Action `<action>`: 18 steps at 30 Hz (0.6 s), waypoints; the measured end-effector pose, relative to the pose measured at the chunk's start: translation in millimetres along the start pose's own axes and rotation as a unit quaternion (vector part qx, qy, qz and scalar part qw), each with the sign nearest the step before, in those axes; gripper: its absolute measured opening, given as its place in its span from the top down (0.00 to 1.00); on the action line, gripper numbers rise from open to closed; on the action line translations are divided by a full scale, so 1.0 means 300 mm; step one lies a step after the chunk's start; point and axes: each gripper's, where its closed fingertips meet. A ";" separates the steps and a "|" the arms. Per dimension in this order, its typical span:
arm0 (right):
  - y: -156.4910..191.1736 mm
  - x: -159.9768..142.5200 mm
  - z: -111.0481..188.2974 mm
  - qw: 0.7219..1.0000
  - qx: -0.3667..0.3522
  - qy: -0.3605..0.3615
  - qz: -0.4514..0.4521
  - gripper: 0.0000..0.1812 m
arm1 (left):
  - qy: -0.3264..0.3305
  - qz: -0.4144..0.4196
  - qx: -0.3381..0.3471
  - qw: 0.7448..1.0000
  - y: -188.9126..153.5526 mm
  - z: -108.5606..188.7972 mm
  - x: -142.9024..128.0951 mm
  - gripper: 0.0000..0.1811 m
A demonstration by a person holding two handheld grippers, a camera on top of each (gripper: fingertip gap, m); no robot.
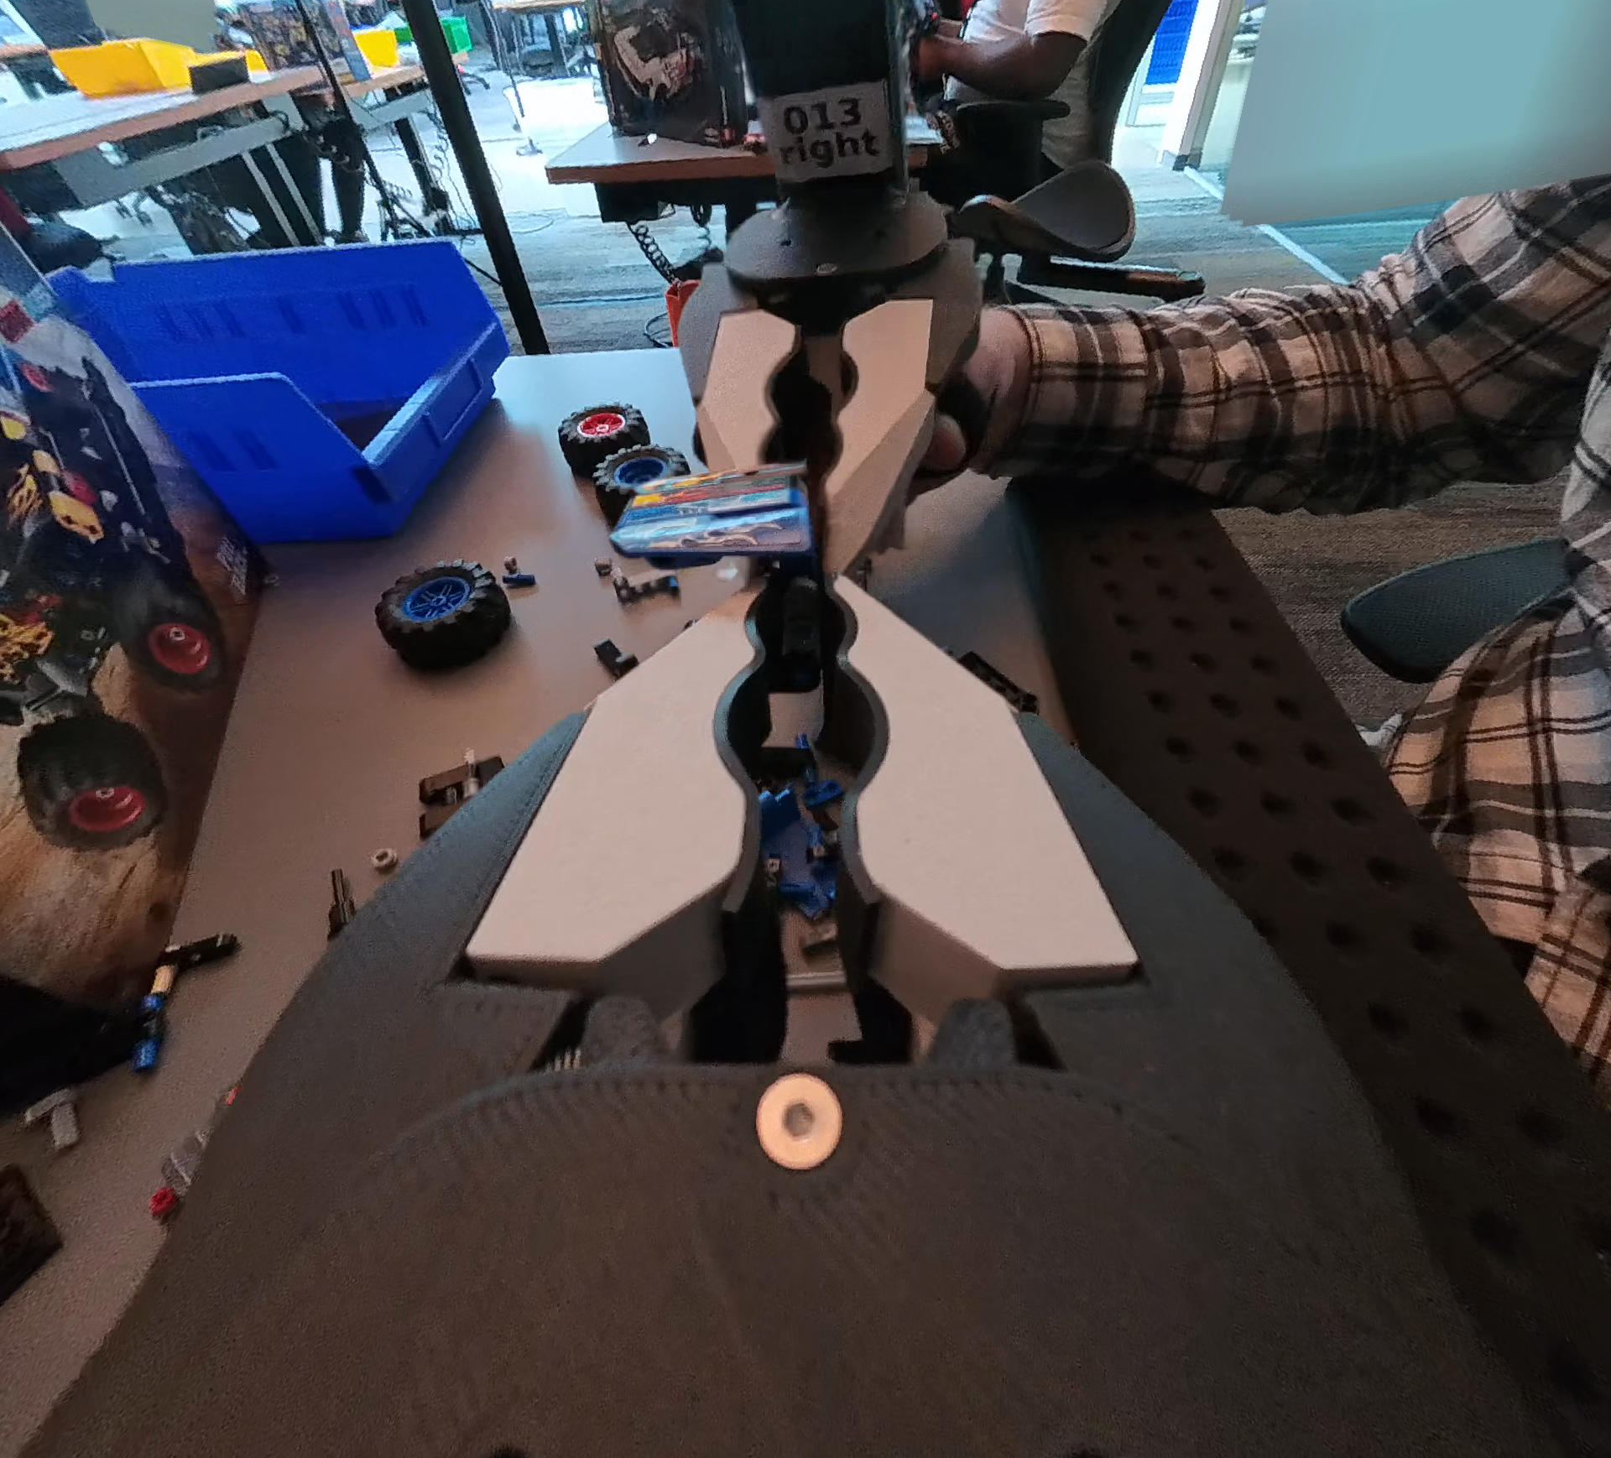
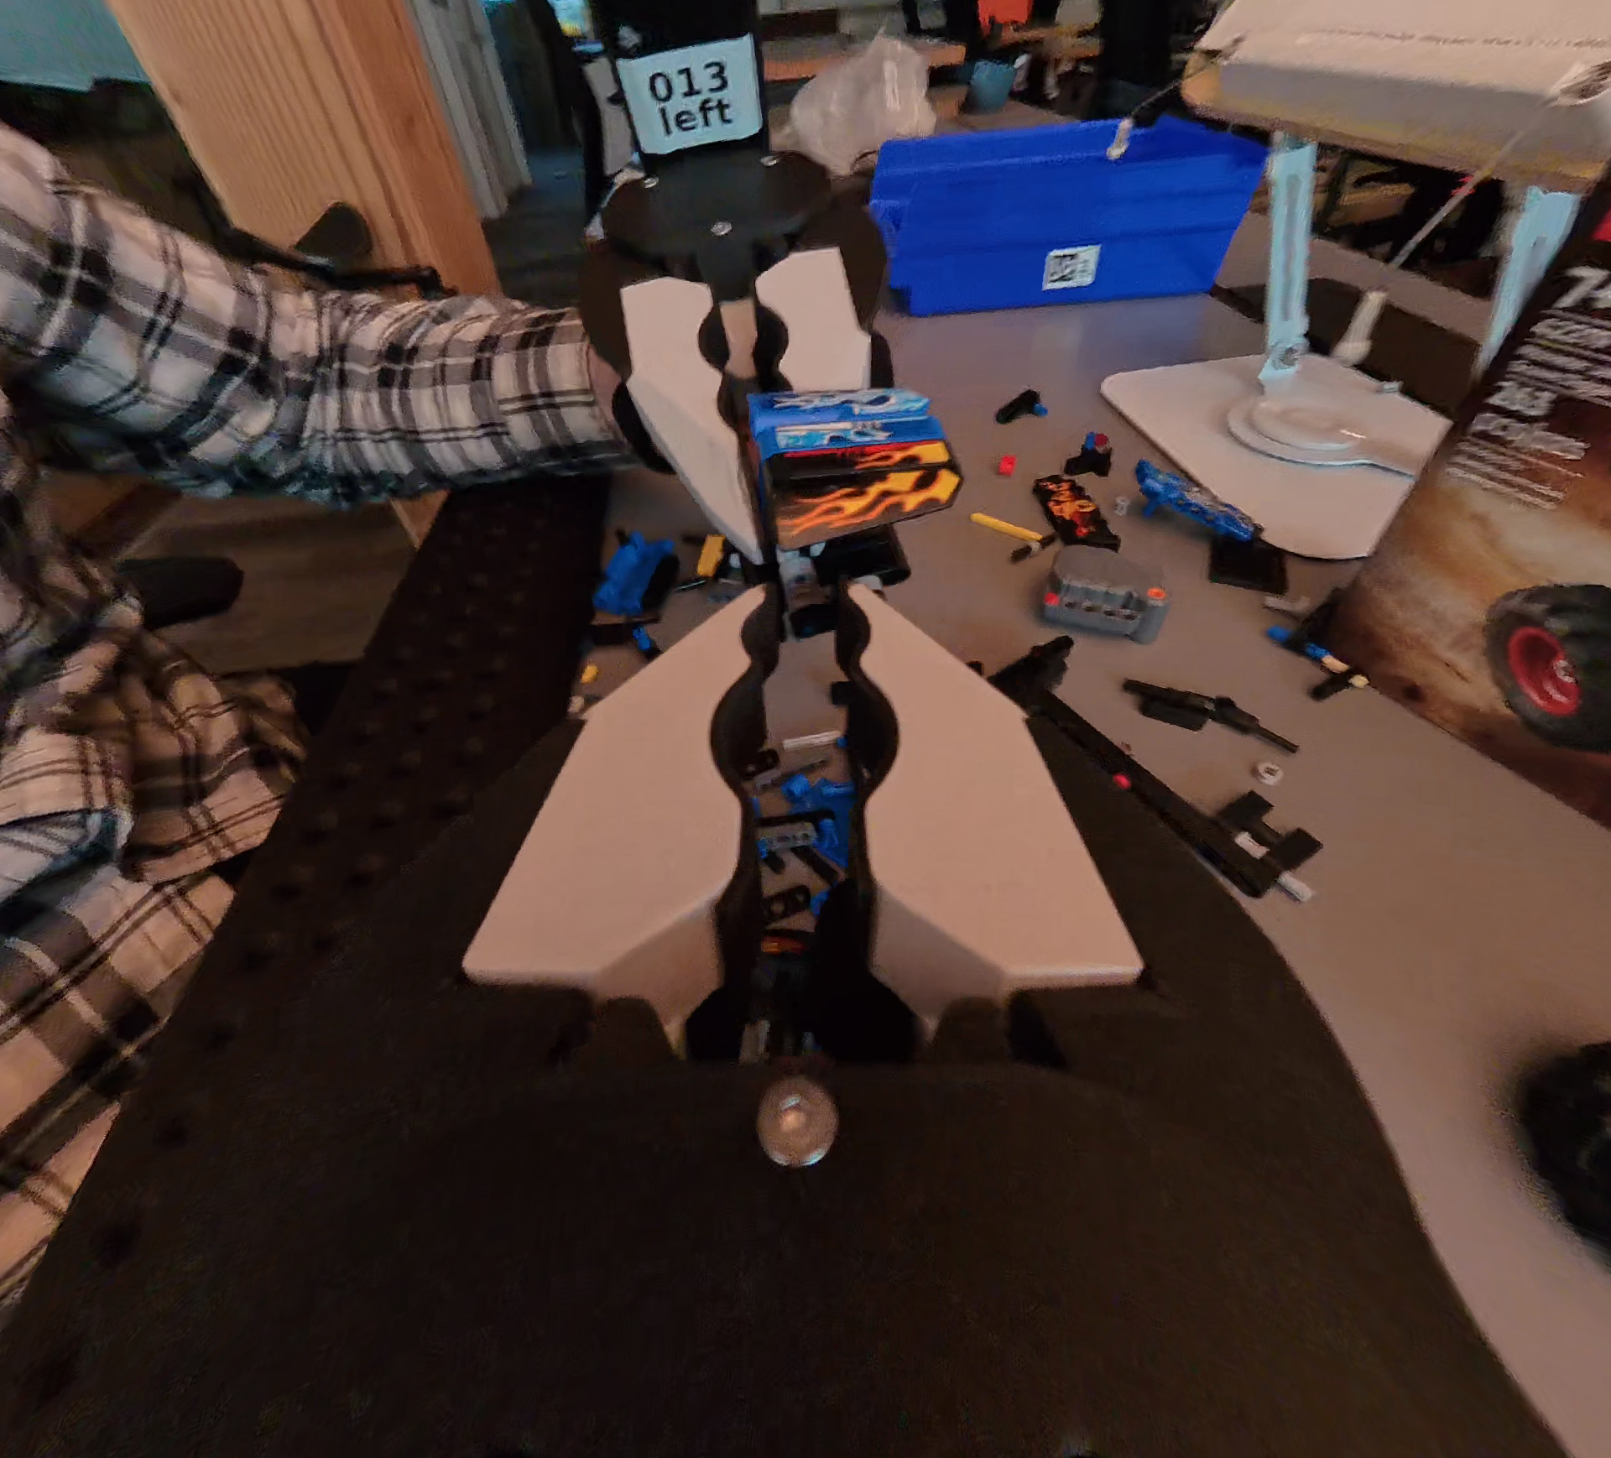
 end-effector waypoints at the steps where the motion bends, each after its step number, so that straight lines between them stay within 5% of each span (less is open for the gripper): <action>1: 0.005 0.000 -0.007 1.000 0.006 0.002 0.003 0.97 | -0.003 -0.002 0.000 1.000 -0.002 -0.002 0.004 0.98; 18: 0.089 0.050 0.018 0.996 0.028 -0.018 0.081 0.97 | -0.015 -0.030 -0.033 0.999 -0.064 0.024 0.039 0.98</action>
Point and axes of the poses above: each gripper's, where its closed fingertips meet, z back along the fingers, x out of its top, y = z × x across the jaws, and after that the axes turned 7 degrees about x, right-handed
